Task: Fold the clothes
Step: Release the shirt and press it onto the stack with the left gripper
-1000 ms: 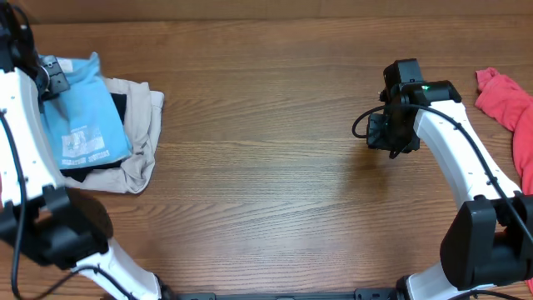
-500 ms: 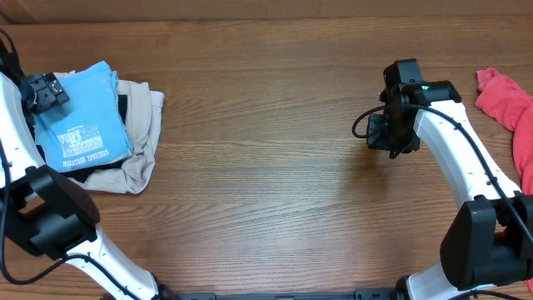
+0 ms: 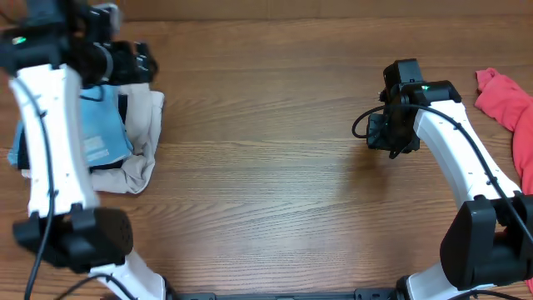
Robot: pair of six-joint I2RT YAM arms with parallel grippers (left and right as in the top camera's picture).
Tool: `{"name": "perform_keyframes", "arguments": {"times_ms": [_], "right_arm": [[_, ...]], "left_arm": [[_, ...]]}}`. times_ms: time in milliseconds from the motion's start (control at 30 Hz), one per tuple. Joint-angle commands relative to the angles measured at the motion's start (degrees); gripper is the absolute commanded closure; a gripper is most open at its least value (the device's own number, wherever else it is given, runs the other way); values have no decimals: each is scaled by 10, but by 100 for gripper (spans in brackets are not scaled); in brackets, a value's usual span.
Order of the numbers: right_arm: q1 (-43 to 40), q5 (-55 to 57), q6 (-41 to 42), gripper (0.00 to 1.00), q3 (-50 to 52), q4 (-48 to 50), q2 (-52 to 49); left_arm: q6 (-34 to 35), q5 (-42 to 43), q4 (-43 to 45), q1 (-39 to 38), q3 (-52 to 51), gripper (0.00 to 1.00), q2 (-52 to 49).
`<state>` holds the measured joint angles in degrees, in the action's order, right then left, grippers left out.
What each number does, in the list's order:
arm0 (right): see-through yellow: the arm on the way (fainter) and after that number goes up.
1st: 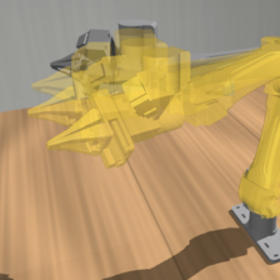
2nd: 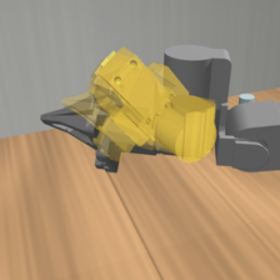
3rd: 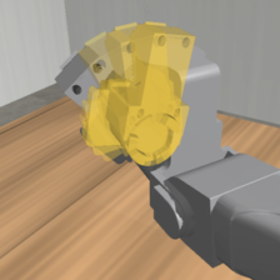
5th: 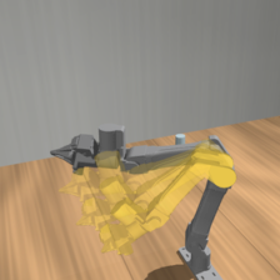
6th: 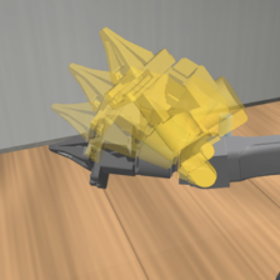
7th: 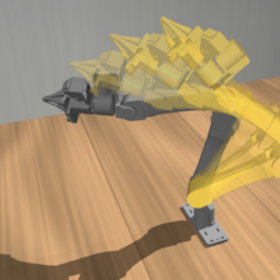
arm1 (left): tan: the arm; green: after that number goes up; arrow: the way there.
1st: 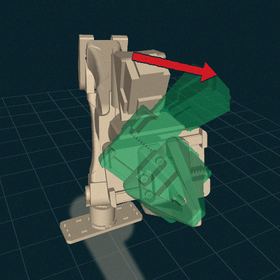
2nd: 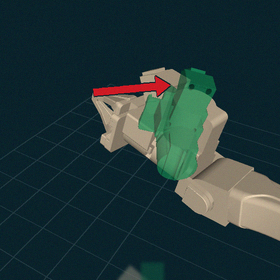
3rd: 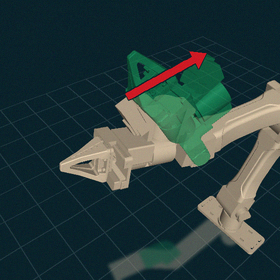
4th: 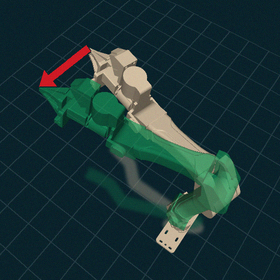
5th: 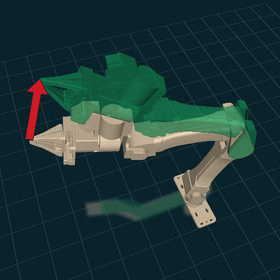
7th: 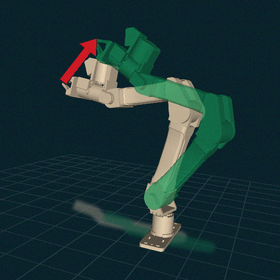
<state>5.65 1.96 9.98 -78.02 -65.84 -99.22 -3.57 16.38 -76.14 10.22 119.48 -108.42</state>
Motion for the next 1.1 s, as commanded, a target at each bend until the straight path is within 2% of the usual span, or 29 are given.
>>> {"name": "perform_keyframes", "arguments": {"times_ms": [0, 67, 233, 533, 633, 700, 833, 967, 1067], "right_arm": [[-2, 5, -4, 59, -12, -4, 9], [-2, 5, -4, 59, -12, -5, 9], [-2, 6, -4, 59, -12, -7, 9], [-2, 6, -4, 59, -12, -7, 9], [-2, 6, -4, 59, -12, -7, 9], [-2, 6, -4, 59, -12, -7, 9], [-2, 5, -4, 59, -12, -5, 9], [-2, 5, -4, 59, -12, -5, 9], [-2, 6, -4, 59, -12, -4, 9]], "left_arm": [[1, -59, -2, -29, -47, 6, -82], [4, -116, 3, -46, -68, 9, -135], [4, -145, 10, -50, -72, 10, -210], [15, -224, 49, 14, -72, 6, -246], [28, -191, 71, 58, -72, 5, -246], [28, -127, 83, 98, -72, 6, -246], [28, -106, 85, 143, -72, 6, -246], [27, -75, 85, 165, -71, 5, -246], [26, -49, 79, 168, -71, 0, -242]]}}
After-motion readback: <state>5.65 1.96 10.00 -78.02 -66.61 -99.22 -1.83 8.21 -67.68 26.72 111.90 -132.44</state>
